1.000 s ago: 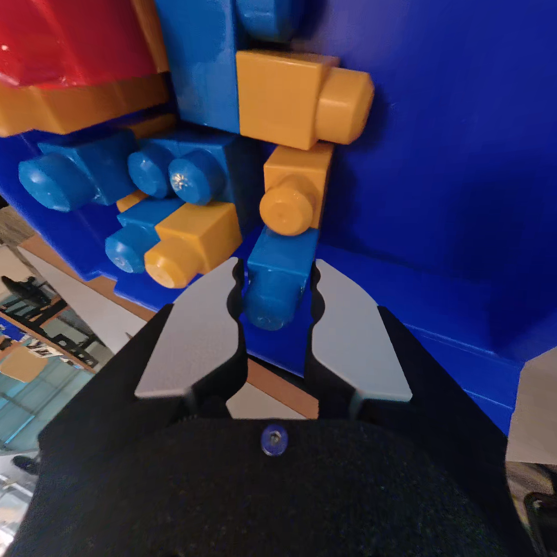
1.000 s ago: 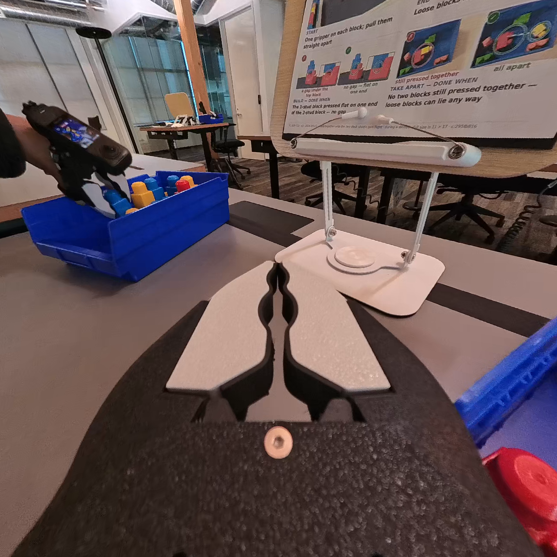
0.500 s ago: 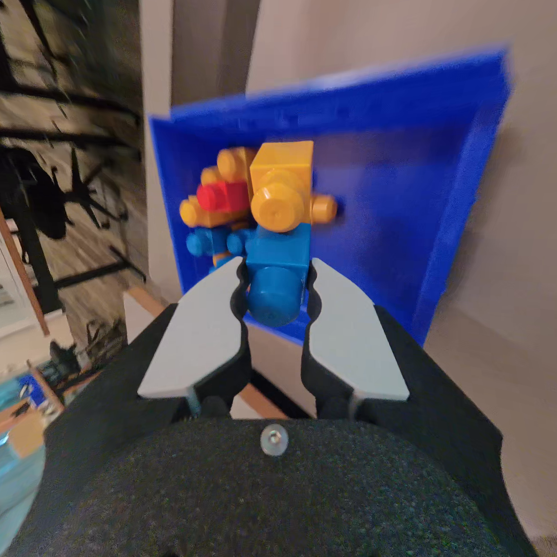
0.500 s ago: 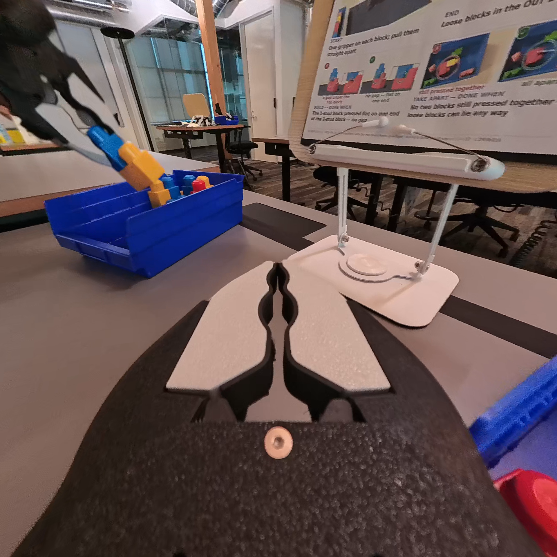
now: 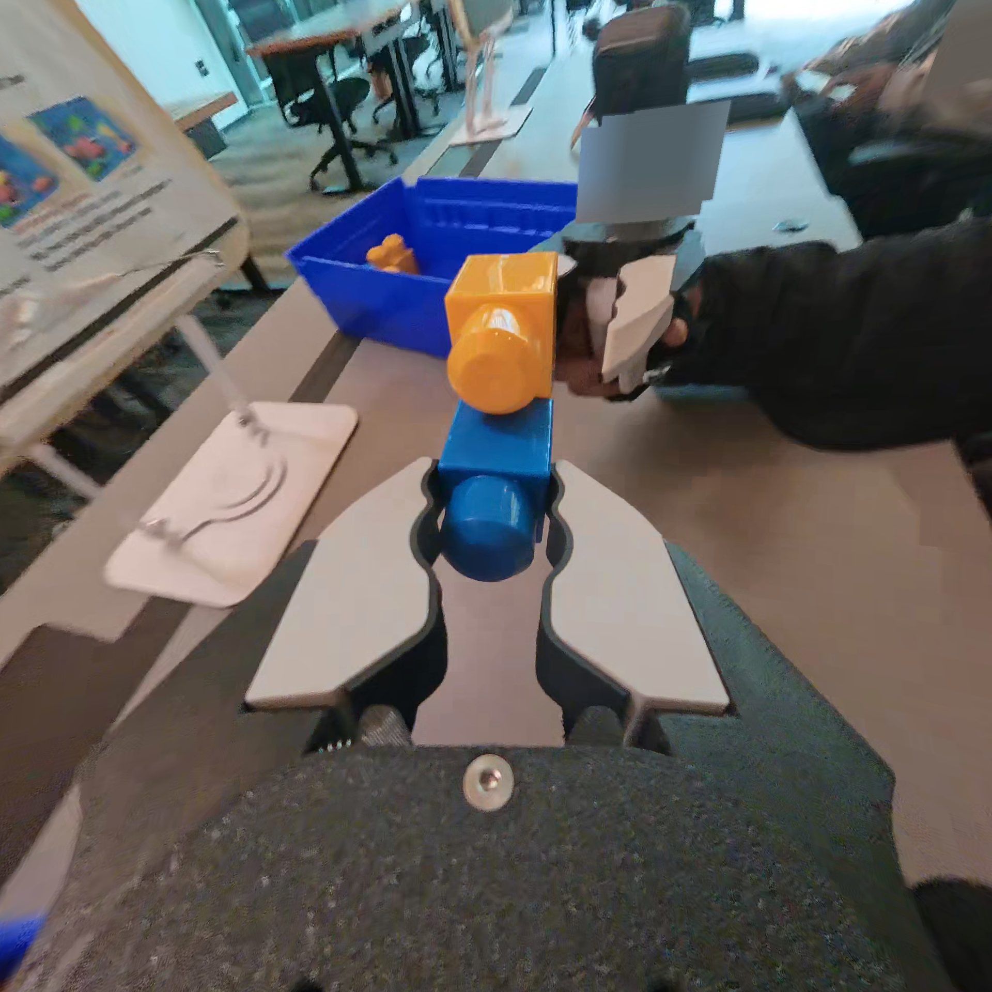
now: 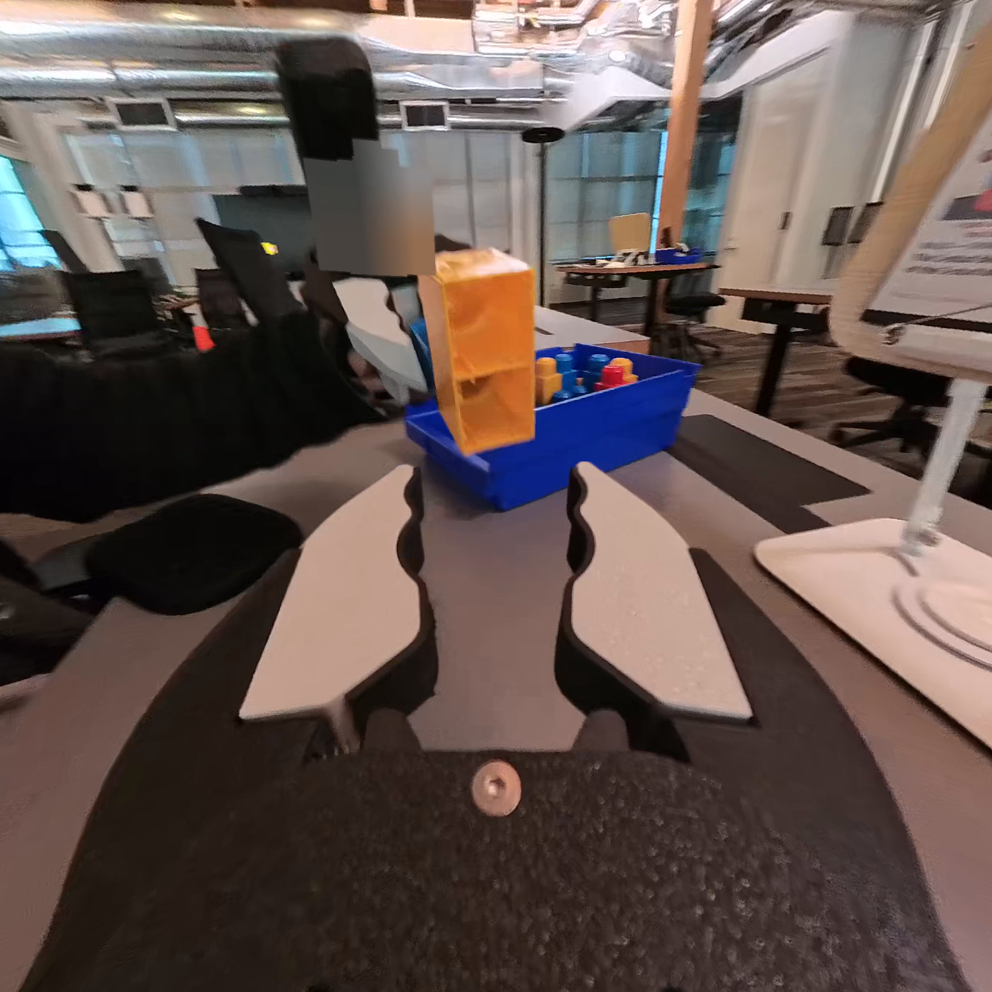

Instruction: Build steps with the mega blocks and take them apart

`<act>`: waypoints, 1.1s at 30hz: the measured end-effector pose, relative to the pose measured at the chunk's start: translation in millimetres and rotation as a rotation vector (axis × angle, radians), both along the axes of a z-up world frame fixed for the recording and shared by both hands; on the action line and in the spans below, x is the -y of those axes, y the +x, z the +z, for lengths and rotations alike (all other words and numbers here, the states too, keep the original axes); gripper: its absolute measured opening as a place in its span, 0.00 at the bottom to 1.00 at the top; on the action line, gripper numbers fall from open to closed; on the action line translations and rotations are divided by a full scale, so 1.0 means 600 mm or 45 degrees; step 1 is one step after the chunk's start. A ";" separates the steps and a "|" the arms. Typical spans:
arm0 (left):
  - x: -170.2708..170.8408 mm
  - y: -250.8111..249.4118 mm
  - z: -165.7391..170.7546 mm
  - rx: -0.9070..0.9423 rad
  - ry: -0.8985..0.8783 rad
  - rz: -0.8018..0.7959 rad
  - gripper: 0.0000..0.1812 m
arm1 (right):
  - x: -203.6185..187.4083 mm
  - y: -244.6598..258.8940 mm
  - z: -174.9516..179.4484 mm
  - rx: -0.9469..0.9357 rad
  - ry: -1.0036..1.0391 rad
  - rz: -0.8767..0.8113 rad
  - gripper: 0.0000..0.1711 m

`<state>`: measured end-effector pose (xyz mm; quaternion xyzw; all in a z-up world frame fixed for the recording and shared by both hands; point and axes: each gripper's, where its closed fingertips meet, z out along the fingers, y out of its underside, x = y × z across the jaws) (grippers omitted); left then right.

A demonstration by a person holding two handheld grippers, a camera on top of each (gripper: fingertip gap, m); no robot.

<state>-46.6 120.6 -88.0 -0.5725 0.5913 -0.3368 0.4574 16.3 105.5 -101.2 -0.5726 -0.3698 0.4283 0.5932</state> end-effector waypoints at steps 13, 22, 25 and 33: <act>0.044 0.070 -0.073 0.096 -0.219 -0.163 0.20 | 0.020 -0.021 -0.020 0.070 -0.050 0.113 0.22; 0.025 0.029 -0.074 -0.041 -0.174 -0.085 0.20 | 0.007 0.047 0.008 -0.046 -0.072 0.071 0.21; 0.012 0.012 -0.123 -0.394 -0.096 0.017 0.20 | -0.001 0.050 0.006 -0.056 -0.078 0.039 0.21; 0.017 -0.037 -0.227 -1.124 -0.064 0.046 0.20 | -0.009 0.047 -0.005 -0.046 -0.103 0.017 0.21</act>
